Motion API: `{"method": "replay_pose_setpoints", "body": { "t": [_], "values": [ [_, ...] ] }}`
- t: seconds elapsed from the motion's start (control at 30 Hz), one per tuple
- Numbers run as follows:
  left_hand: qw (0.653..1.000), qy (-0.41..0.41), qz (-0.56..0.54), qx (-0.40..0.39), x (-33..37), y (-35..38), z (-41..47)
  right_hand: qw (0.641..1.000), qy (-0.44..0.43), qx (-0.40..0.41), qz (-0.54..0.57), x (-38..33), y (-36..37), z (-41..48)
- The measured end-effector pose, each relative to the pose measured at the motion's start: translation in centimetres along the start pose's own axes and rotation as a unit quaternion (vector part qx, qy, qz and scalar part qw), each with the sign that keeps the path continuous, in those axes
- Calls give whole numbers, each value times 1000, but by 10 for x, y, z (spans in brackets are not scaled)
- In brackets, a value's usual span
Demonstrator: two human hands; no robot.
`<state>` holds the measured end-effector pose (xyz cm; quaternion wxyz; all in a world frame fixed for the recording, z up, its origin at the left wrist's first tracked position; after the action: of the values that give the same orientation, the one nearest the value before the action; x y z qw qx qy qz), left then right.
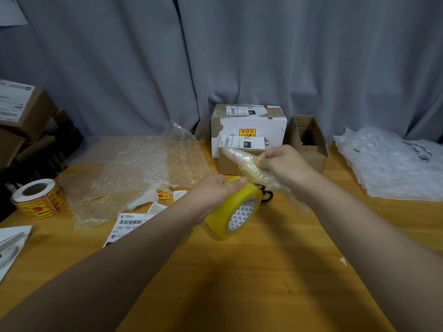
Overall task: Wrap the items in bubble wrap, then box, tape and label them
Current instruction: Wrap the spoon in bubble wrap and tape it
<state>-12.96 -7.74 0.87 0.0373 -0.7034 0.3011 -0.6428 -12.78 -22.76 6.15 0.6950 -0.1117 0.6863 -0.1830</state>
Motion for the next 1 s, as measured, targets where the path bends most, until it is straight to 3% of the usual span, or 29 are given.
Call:
{"method": "replay_pose_setpoints", "body": {
  "t": [0.13, 0.23, 0.27, 0.37, 0.47, 0.6, 0.67, 0.77, 0.9, 1.0],
  "values": [
    [997, 14, 69, 29, 2, -1, 8, 983, 91, -16, 156, 8, 0, -5],
    [959, 73, 194, 194, 19, -19, 5, 946, 155, 5, 286, 16, 2, -10],
    [953, 97, 189, 217, 27, -22, 3, 939, 159, 25, 305, 17, 1, -10],
    [994, 40, 32, 95, 37, -9, 5, 930, 142, 71, 333, 16, 8, -16],
    [995, 0, 93, 24, 40, -8, 10, 940, 132, 49, 311, 17, 23, -21],
    [995, 12, 100, 6, 41, -23, 9, 941, 121, -52, 311, 8, 22, -22],
    [991, 34, 127, 15, 45, -26, 7, 967, 94, -67, 228, 5, 12, -19],
    [966, 123, 215, 75, 62, -34, 5, 998, -9, 37, 47, 2, -15, -7],
    [906, 214, 354, 87, 96, -42, 0, 991, -18, -126, 33, 15, 10, -14],
    [836, 218, 494, 102, 109, -38, 5, 988, -68, -117, 71, 13, 25, -19]
  ]
}}
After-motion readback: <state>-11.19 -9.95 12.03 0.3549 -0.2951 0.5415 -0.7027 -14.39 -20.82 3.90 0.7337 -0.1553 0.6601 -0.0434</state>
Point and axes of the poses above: each hand's wrist, its own z-axis towards the middle knuckle, its own y-axis out of the palm, x = y × z, the point moved 6 cm from there along z, towards the middle knuckle, and after that the axes turned 7 degrees about z, right-handed, at the moved point
